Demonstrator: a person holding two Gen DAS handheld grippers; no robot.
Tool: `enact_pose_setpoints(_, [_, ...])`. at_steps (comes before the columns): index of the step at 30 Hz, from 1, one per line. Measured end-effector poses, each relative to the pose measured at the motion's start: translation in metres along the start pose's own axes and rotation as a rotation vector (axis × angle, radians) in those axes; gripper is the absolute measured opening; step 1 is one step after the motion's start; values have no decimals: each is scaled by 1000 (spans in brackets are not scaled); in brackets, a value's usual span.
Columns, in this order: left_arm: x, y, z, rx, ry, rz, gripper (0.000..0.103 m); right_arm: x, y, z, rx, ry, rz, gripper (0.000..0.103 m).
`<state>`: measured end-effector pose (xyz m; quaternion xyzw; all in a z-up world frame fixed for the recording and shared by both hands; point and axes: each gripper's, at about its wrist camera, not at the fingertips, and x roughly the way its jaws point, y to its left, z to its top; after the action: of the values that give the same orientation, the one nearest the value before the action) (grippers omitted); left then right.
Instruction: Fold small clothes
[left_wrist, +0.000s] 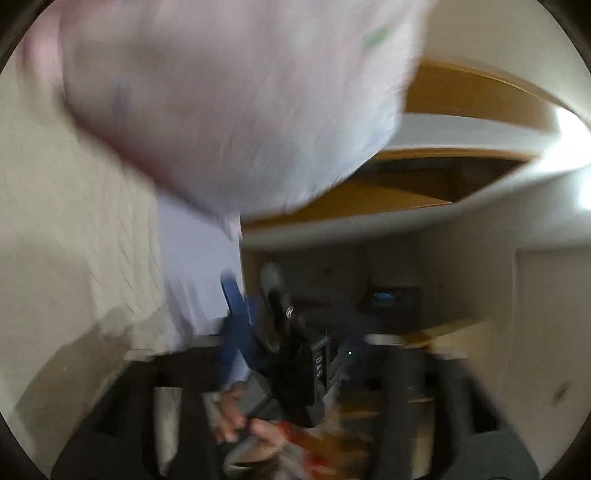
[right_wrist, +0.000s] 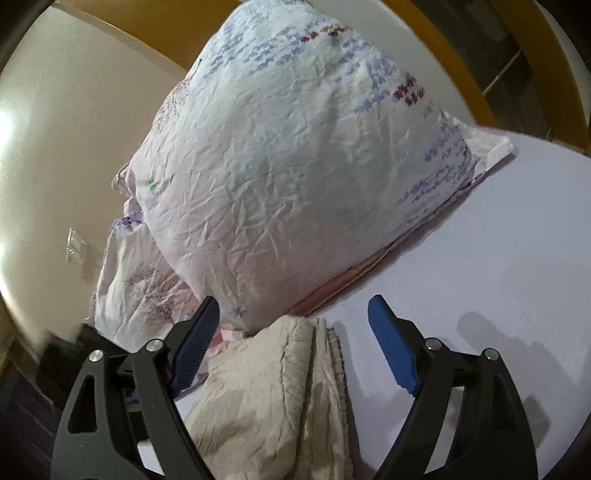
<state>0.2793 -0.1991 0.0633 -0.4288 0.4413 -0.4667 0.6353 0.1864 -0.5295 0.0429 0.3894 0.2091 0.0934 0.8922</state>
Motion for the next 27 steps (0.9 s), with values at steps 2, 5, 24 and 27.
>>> enact_pose_setpoints(2, [-45,-13,-2,141,-98,214,75,6,-6,1,32,85,37,95])
enact_pose_setpoints(5, [-98,-4,-13,258,-185,608,80,37,-11,-11,99,333,51,98])
enact_pose_setpoints(24, [-75,82,-15,57,-34,528,45,73,10,-56,-4,513,33,36])
enact_pose_setpoints(27, [-115,67,-24,136,-6,535,42,72,30,-66,-2,530,170,34])
